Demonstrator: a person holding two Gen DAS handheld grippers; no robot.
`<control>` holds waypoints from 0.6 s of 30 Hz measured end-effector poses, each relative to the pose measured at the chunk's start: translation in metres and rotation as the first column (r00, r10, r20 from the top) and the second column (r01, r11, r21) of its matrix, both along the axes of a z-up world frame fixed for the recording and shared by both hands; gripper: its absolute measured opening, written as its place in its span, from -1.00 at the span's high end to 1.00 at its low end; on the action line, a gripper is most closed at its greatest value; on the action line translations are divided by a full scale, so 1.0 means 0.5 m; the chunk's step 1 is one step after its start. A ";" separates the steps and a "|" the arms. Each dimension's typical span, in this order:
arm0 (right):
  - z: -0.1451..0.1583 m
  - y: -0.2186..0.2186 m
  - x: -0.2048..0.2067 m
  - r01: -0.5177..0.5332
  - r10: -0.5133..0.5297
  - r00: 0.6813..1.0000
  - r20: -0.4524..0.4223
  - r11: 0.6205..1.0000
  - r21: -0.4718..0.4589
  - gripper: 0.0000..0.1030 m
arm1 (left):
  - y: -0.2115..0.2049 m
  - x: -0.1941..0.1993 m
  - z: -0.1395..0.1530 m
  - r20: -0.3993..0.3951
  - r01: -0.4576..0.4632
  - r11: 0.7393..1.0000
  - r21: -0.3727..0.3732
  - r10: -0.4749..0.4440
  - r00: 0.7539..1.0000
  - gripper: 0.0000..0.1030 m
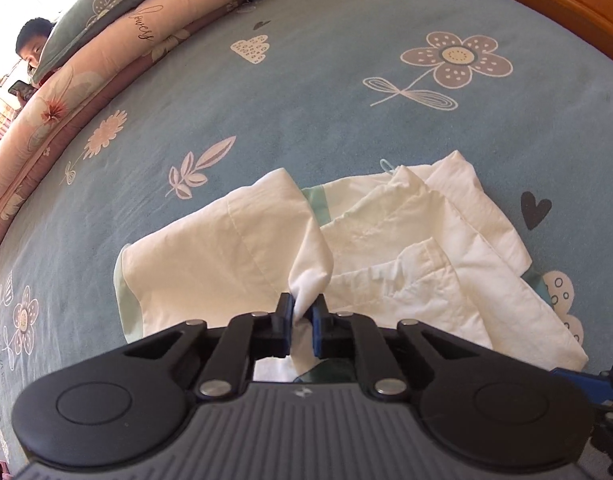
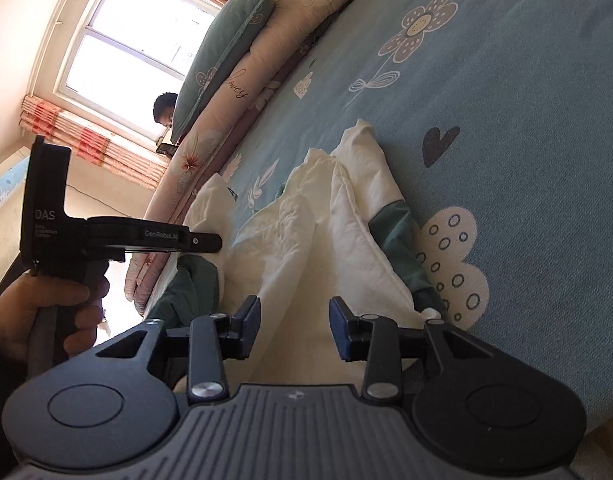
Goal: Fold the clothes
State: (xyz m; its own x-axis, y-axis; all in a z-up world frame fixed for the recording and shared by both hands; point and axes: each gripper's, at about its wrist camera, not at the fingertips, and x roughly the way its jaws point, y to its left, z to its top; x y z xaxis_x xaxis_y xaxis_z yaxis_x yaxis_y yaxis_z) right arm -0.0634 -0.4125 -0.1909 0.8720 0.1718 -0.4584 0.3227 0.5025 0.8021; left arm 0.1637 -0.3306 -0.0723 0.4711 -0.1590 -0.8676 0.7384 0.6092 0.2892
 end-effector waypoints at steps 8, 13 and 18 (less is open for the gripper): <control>-0.013 0.091 0.111 -0.156 0.156 0.988 0.019 0.988 -0.003 0.18 | 0.093 0.042 0.099 -0.118 -0.040 0.977 -0.208 0.015 0.993 0.86; -0.028 0.098 0.189 -0.231 0.212 0.961 0.176 0.968 0.100 0.17 | 0.142 0.056 0.114 -0.188 -0.075 0.955 -0.287 0.021 0.982 0.86; -0.033 0.089 0.198 -0.194 0.175 0.961 0.215 0.978 0.072 -0.15 | 0.159 0.057 0.097 -0.265 -0.068 0.945 -0.321 -0.020 0.964 0.86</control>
State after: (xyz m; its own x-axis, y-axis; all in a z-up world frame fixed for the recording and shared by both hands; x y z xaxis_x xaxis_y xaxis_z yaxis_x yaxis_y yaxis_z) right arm 0.0354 -0.3680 -0.2073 0.8949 0.3717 -0.2470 0.0541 0.4591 0.8867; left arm 0.1922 -0.2512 -0.0239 0.2418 -0.4439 -0.8628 0.7445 0.6551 -0.1284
